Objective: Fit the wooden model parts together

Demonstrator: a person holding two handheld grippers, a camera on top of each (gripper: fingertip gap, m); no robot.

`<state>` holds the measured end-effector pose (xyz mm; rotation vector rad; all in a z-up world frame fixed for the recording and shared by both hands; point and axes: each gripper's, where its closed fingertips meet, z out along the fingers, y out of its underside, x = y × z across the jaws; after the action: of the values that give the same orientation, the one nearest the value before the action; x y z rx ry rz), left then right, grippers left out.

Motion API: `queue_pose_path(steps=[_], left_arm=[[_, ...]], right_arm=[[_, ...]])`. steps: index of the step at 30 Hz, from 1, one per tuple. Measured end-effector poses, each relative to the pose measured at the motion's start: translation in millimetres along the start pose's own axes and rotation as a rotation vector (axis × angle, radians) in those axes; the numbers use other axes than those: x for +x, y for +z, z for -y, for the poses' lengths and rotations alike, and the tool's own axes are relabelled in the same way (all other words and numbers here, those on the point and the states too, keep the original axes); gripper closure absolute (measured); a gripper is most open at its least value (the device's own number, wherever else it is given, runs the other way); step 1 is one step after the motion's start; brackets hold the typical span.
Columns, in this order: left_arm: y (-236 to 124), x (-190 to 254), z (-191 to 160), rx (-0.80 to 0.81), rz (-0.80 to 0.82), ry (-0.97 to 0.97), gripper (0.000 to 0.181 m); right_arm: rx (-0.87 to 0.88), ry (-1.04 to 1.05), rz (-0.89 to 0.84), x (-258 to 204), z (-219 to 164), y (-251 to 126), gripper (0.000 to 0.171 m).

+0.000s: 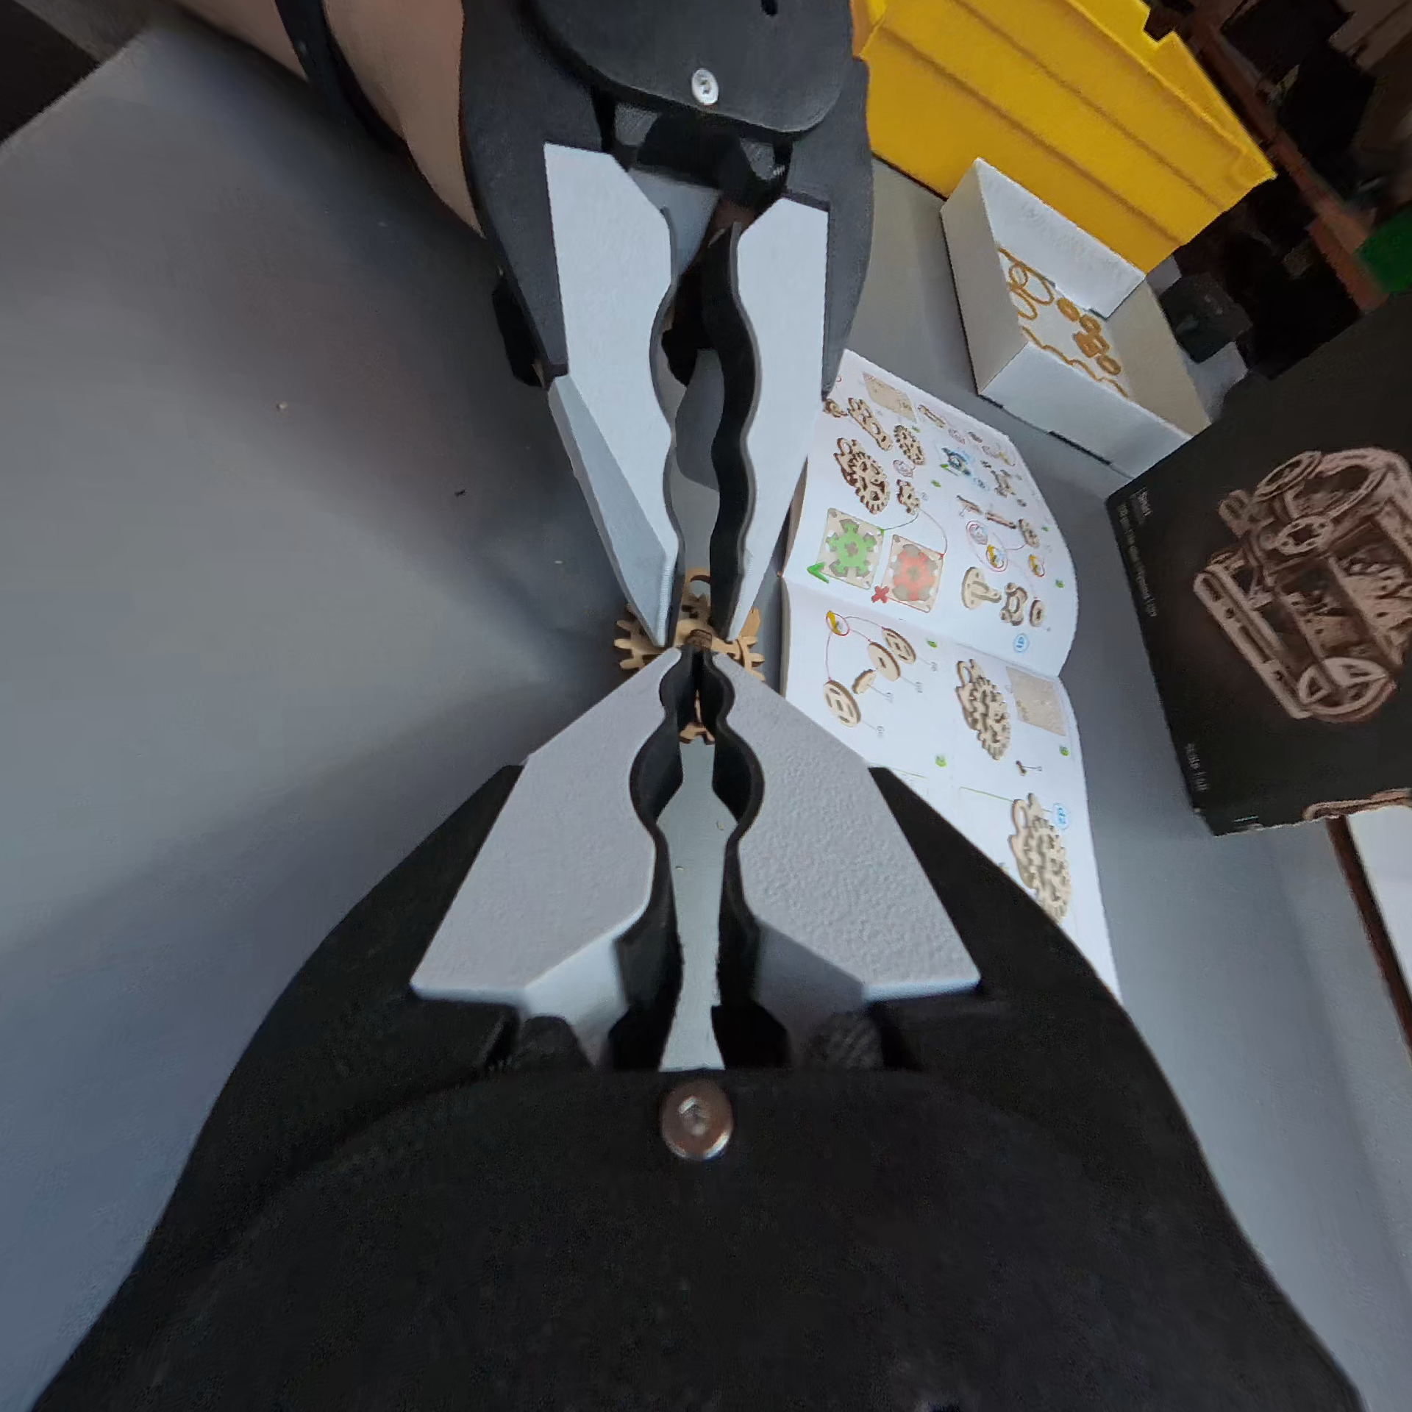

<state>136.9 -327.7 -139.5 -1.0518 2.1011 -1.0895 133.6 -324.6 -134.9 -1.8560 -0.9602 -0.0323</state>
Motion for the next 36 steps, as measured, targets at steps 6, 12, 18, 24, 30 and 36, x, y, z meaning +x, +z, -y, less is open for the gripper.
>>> queue_pose_path(steps=[6,12,18,24,30,36], left_arm=[[-1,2,-1,0.001,-0.027,0.015,0.168],[-2,7,-1,-0.002,-0.084,0.014,0.168],[0,8,0,0.004,-0.096,0.018,0.168],[0,8,0,0.007,-0.103,0.034,0.168],[0,8,0,0.008,-0.102,0.045,0.168],[1,7,1,0.01,-0.106,0.027,0.168]], right_arm=[[0.017,-0.416,-0.128,-1,5,-6,0.171],[0.008,-0.472,-0.145,-1,6,-4,0.171],[-0.001,-0.505,-0.12,-6,3,-3,0.171],[-0.012,-0.54,-0.136,-4,2,-3,0.171],[-0.018,-0.563,-0.145,-3,1,-3,0.171],[-0.032,-0.585,-0.158,-2,0,-2,0.171]])
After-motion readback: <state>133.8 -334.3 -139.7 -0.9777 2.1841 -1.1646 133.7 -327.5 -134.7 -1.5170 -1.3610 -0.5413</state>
